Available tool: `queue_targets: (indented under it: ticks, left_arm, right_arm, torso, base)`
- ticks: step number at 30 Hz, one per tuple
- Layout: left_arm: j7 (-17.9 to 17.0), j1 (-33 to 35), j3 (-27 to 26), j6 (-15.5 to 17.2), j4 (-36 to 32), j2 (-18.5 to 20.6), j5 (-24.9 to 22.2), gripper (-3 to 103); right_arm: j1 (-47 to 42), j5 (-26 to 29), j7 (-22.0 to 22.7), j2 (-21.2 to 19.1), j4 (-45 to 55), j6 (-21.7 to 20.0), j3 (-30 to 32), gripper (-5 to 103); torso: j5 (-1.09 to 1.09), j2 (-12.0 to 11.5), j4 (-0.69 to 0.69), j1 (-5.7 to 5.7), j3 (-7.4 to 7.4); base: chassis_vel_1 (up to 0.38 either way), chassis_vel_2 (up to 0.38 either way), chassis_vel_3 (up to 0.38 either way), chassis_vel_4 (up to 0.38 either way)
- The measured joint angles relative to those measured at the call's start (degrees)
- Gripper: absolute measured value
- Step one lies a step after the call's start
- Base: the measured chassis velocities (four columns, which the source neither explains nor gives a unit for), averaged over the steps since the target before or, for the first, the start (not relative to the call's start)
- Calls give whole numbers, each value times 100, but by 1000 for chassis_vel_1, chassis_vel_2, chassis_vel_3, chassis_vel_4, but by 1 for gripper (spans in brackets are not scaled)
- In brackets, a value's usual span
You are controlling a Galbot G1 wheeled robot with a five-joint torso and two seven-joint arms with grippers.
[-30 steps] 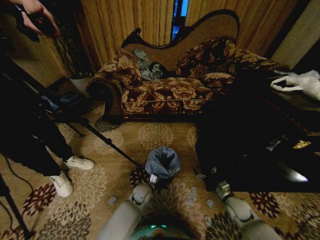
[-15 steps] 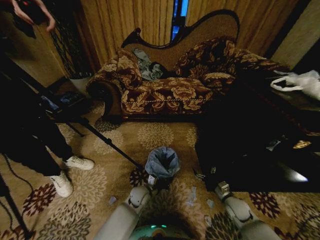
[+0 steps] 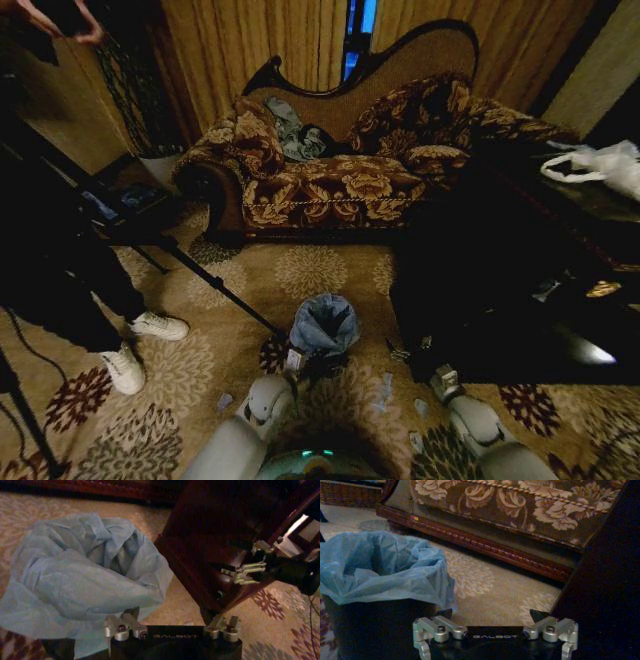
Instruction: Place a garbage bag over the trash bin.
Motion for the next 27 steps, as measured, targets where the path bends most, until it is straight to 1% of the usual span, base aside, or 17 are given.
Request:
queue_targets:
  ticks: [2,4,5,8,9,11,13,16,20,23,24,27]
  left_arm:
    - [-139,78,7,29,-56,-1,9,95]
    - [-267,94,5,37,-19,-21,17,100]
    - [-267,94,5,37,-19,-21,17,100]
    - [-452,92,-14,138,26,-43,12,100]
    - [-452,92,-14,138,26,-43,12,100]
    - [-726,78,-80,225,14,-70,17,100]
    - [-759,78,-96,231,-1,-68,62,100]
    - [-899,183,-134,268,-202,-73,311,100]
    - [-932,214,-145,247,-130,-107,468,100]
    - [-731,146,-150,105,263,-119,1035,100]
    - [-731,146,-150,105,263,-119,1035,100]
    - [-395,30,-140,21,536,-112,1558,100]
  right_arm:
    - [1,-20,-2,15,-32,10,-3,100]
    - [-7,-46,-6,28,-51,30,-3,100]
    - [-7,-46,-6,28,-51,30,-3,100]
    - [-20,-60,-7,38,-72,36,-2,100]
    - [-20,-60,-7,38,-72,36,-2,100]
    - [7,-85,-7,66,-120,47,-4,100]
    - [16,-87,-7,71,-127,50,-10,100]
    - [57,-124,-7,103,-195,80,-34,100]
    - [77,-142,-11,113,-215,88,-55,100]
    - [96,-148,-8,115,-215,97,-90,100]
    - [96,-148,-8,115,-215,97,-90,100]
    - [95,-156,-5,115,-216,115,-90,100]
  torso:
    - [0,0,0,0,0]
    - [0,0,0,0,0]
    - [0,0,0,0,0]
    - [0,0,0,0,0]
    - [0,0,0,0,0]
    - [0,0,0,0,0]
    - [0,0,0,0,0]
    - [0,0,0,0,0]
    - [0,0,0,0,0]
    - [0,0,0,0,0]
    - [0,0,0,0,0]
    - [0,0,0,0,0]
  base:
    - [0,0,0,0]
    - [0,0,0,0]
    - [0,0,0,0]
    - [0,0,0,0]
    - [0,0,0,0]
    - [0,0,0,0]
    - [0,0,0,0]
    - [0,0,0,0]
    - [0,0,0,0]
    - [0,0,0,0]
    - [0,0,0,0]
    - [0,0,0,0]
